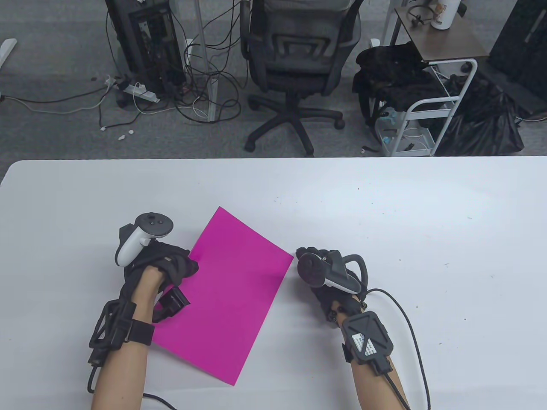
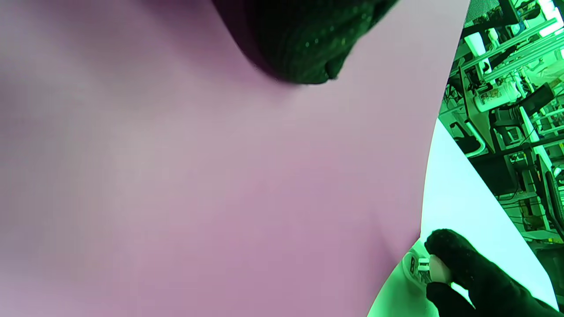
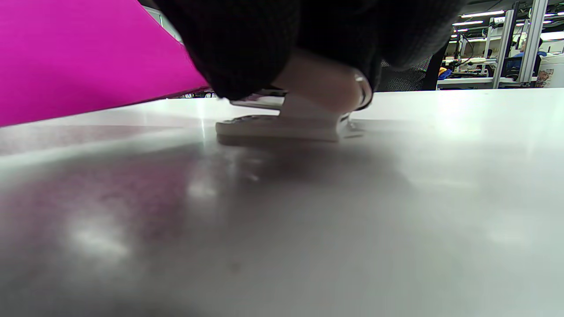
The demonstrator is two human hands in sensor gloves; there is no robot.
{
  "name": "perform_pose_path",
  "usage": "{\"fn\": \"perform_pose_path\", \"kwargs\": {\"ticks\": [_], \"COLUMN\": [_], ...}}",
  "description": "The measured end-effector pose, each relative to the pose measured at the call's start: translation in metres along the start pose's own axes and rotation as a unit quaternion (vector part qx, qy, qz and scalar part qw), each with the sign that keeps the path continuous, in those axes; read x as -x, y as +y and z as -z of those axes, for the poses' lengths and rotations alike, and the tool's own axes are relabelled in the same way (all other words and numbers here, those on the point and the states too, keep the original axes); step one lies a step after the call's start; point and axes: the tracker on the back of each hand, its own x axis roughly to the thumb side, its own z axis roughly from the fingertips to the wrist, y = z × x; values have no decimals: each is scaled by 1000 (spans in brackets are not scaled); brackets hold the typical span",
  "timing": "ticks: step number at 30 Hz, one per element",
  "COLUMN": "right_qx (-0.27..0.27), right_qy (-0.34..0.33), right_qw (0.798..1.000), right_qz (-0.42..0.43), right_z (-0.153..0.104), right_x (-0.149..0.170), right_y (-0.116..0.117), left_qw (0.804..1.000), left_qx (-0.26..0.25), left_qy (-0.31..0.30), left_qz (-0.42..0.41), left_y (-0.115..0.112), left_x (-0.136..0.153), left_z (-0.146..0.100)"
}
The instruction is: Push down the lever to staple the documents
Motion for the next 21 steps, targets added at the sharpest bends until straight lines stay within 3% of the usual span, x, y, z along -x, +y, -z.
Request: {"fn": "perform_pose_path", "kwargs": {"ticks": [21], "right_qx": [-1], "right_qy": [0], "right_qw": [1000], "right_qz": [1], "right_z": [0], "right_x": [0], "right_y": [1], "left_qw": [999], "left_qx": [8], "left_qy": [-10], "left_qz": [36], "left_y": [-20], "left_x": [-14], "left_z": [14]}}
